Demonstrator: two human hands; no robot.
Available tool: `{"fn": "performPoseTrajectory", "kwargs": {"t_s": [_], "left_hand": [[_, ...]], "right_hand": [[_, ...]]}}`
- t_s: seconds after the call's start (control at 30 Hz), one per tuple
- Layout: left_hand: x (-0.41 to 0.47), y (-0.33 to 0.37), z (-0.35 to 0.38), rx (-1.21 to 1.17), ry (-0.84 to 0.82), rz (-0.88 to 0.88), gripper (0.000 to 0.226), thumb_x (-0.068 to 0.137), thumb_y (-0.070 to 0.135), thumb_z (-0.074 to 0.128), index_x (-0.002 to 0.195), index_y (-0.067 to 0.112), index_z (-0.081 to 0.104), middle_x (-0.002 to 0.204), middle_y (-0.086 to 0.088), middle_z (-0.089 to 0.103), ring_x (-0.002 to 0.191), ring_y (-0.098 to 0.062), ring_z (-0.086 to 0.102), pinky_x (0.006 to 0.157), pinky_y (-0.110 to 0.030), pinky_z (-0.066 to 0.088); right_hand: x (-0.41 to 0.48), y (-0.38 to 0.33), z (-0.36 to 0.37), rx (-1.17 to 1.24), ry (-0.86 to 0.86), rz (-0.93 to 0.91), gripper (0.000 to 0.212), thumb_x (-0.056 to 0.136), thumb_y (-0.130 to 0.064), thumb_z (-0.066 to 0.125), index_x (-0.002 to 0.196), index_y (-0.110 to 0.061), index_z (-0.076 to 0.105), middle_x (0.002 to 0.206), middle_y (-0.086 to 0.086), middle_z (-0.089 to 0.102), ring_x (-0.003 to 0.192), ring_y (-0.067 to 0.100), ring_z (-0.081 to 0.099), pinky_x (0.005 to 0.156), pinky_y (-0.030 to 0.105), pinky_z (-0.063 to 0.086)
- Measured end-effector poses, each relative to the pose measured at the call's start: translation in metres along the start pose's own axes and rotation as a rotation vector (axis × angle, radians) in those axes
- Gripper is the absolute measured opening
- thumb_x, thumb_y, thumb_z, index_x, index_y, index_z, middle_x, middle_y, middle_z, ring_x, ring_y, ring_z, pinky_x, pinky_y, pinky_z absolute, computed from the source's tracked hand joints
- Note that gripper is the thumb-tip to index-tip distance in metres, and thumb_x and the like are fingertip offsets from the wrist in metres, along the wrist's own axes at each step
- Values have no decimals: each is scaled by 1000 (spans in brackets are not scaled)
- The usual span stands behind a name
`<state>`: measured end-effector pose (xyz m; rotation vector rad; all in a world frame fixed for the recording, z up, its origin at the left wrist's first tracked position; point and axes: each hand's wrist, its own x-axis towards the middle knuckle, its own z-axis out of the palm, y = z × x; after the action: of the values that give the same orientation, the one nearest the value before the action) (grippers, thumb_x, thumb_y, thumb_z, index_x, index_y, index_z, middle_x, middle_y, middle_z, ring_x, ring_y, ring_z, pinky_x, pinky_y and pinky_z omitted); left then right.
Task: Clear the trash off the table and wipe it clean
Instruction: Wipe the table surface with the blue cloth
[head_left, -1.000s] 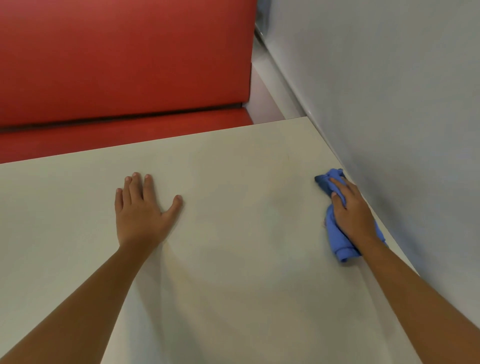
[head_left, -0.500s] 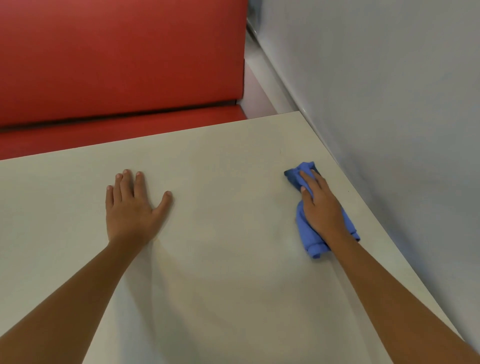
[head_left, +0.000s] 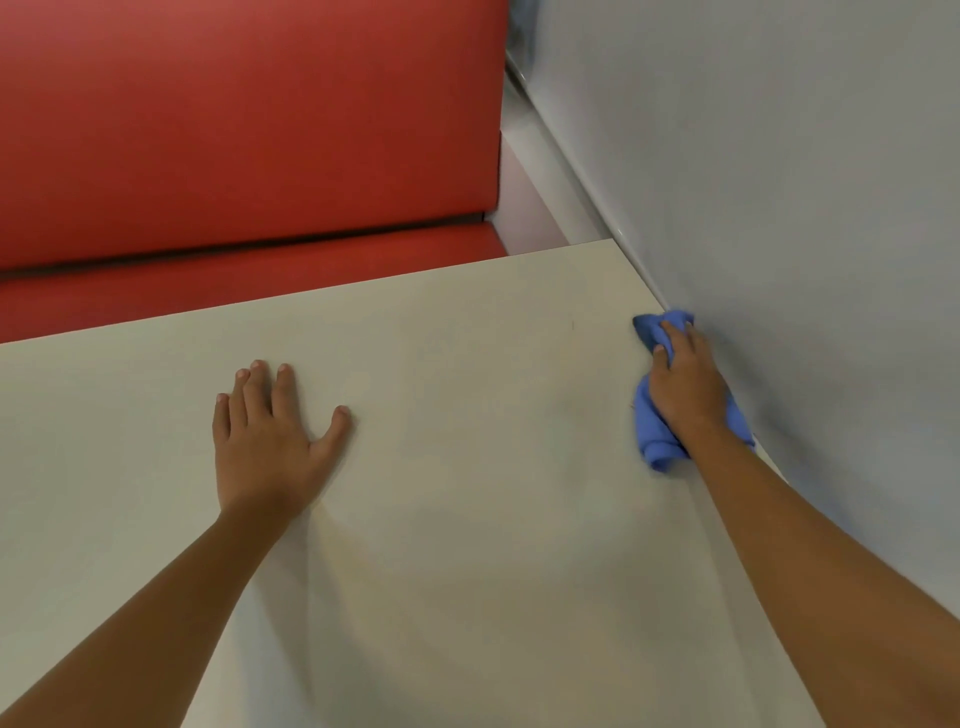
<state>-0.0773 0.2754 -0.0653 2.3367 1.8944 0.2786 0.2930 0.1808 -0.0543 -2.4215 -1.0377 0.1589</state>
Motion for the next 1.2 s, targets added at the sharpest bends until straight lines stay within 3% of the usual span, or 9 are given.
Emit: {"fn": "performPoseTrajectory", "kwargs": {"t_s": [0.1, 0.23, 0.33, 0.5, 0.67, 0.9, 1.07, 1.2], "left_hand": [[1, 0, 0, 6, -7, -8, 94, 75, 72, 9, 144, 10, 25, 154, -14, 17, 143, -28, 10, 117, -41, 5], [-1, 1, -2, -2, -16, -7, 95, 74, 72, 8, 145, 10, 23, 155, -13, 15, 144, -27, 8, 117, -40, 4], [-1, 1, -2, 4, -22, -5, 95, 75, 72, 7, 146, 10, 22, 155, -13, 14, 144, -27, 7, 117, -40, 4], [-1, 1, -1, 7, -25, -7, 93, 77, 71, 8, 145, 10, 22, 155, -14, 15, 144, -28, 8, 117, -40, 4], [-1, 2, -1, 8, -26, -11, 93, 77, 71, 8, 146, 10, 22, 155, -13, 15, 144, -27, 8, 117, -39, 3], [-1, 2, -1, 4, -21, -19, 93, 77, 71, 8, 146, 11, 21, 155, -12, 13, 144, -26, 6, 116, -38, 1], [1, 2, -3, 0, -26, -20, 92, 76, 71, 8, 147, 12, 20, 155, -11, 14, 144, -24, 6, 117, -38, 1], [0, -1, -2, -7, -23, -17, 92, 77, 71, 10, 146, 12, 22, 155, -12, 15, 144, -24, 7, 117, -38, 2]], "right_hand": [[8, -29, 19, -22, -33, -37, 42, 99, -22, 34, 141, -16, 35, 150, 10, 26, 134, 31, 29, 102, 40, 33], [-12, -31, 20, 74, -54, -162, 42, 98, -19, 38, 140, -21, 38, 147, 7, 34, 129, 25, 38, 94, 33, 38], [-19, -7, 11, 168, -119, -262, 41, 98, -18, 40, 138, -25, 42, 146, 1, 37, 129, 19, 40, 96, 24, 35], [5, 1, 6, 124, -111, -240, 40, 99, -19, 37, 138, -22, 41, 147, 2, 36, 130, 20, 39, 93, 18, 29], [41, -25, 22, 13, -45, -155, 42, 99, -19, 34, 140, -16, 37, 148, 7, 32, 132, 27, 33, 103, 35, 30], [75, -75, 55, -49, -81, -78, 43, 99, -22, 33, 141, -14, 33, 147, 13, 28, 130, 36, 29, 102, 42, 30], [66, -104, 70, -17, -132, -207, 42, 98, -21, 34, 140, -18, 36, 147, 10, 31, 129, 32, 33, 97, 40, 35], [46, -85, 59, 121, -234, -405, 43, 99, -18, 37, 141, -21, 36, 146, 2, 36, 131, 21, 35, 100, 27, 32]]}}
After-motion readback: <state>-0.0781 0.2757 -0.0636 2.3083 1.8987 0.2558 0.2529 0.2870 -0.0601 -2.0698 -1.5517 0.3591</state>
